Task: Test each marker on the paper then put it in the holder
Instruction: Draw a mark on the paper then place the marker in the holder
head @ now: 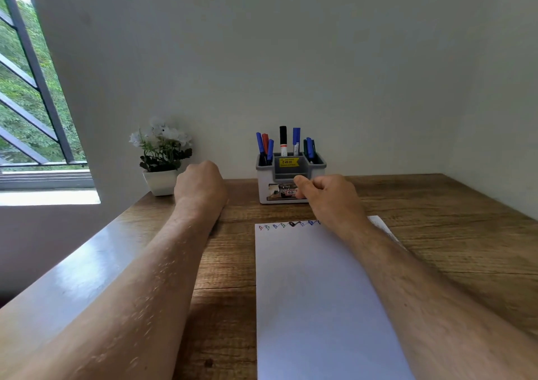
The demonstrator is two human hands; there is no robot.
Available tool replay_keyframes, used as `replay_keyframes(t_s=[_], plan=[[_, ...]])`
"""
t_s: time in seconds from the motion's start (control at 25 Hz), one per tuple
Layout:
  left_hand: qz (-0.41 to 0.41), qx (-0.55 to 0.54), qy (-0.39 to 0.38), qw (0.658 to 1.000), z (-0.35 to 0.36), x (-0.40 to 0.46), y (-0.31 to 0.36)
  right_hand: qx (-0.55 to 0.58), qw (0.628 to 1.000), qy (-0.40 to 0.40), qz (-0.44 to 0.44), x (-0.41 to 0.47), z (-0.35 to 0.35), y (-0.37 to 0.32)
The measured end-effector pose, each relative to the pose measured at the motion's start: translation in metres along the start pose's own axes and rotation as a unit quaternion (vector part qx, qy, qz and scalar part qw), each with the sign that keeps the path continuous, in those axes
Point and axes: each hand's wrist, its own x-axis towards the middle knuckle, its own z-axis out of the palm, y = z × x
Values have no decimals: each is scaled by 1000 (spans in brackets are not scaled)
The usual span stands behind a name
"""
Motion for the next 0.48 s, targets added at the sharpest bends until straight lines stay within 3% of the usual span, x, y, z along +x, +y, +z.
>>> replay_keyframes(t_s=[0.24,0.48], plan=[[16,66,-16,998,7,-9,4,-9,1000,-1,-8,1,2,0],[19,13,-45,999,13,-13,19,-10,1000,-1,-5,1,3,1]])
